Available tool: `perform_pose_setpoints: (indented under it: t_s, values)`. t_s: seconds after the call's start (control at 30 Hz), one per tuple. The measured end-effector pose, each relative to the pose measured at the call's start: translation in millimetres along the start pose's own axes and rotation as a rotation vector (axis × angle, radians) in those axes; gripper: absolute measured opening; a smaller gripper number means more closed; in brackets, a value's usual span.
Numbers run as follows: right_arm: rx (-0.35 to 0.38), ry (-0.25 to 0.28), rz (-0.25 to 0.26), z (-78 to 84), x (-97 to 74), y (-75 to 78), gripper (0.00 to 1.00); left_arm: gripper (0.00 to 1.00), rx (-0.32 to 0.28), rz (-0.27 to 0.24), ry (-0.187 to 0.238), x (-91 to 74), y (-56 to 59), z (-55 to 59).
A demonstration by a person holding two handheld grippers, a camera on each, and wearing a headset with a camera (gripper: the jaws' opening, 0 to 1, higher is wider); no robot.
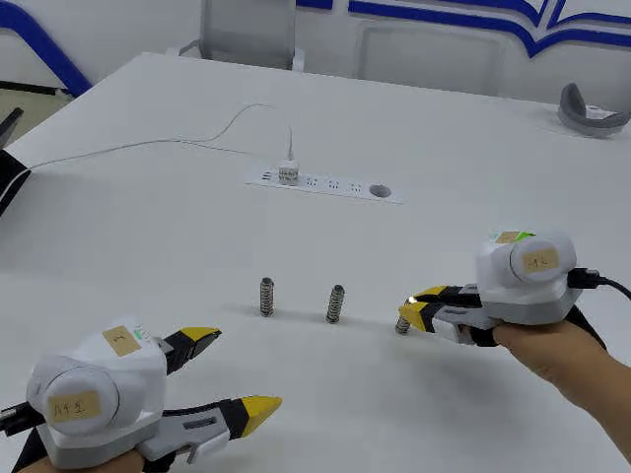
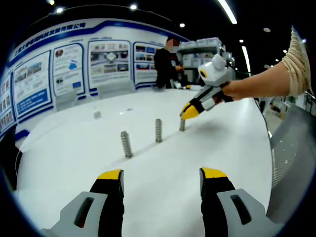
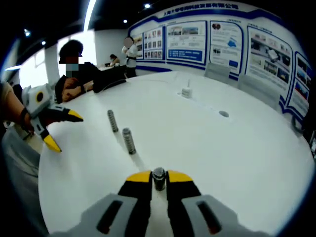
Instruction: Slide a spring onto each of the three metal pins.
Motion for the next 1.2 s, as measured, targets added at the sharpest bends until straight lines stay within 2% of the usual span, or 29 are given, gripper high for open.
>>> perform_pose_setpoints:
  t_s: [0.57,1.0,1.2]
  values:
    - [0.01,-0.018,0.002,10.6,-1.6,0.5,0.18,0.64,0.002,0.0,0.002,1.1,0.0,-0.9]
    - [0.007,0.012,0.031,18.5,-22.9,1.1,0.24,0.64,0.002,-0.005,0.001,-0.7,0.1,-0.6]
    - [-0.015,0.038,0.034,18.3,-35.8,-6.1,0.26,0.64,0.0,-0.009,0.0,-0.7,-1.2,-0.2]
Point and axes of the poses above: the centre of the closed fingertips' face, and the gripper's own axes: x roughly forward along the fingers, y roughly to its right, z roughly out of its underside, the point moved 9 cm from there along -x, roughly backward along the fingers, and after that the axes turned 1 degree about -z, right-handed, at the moved point
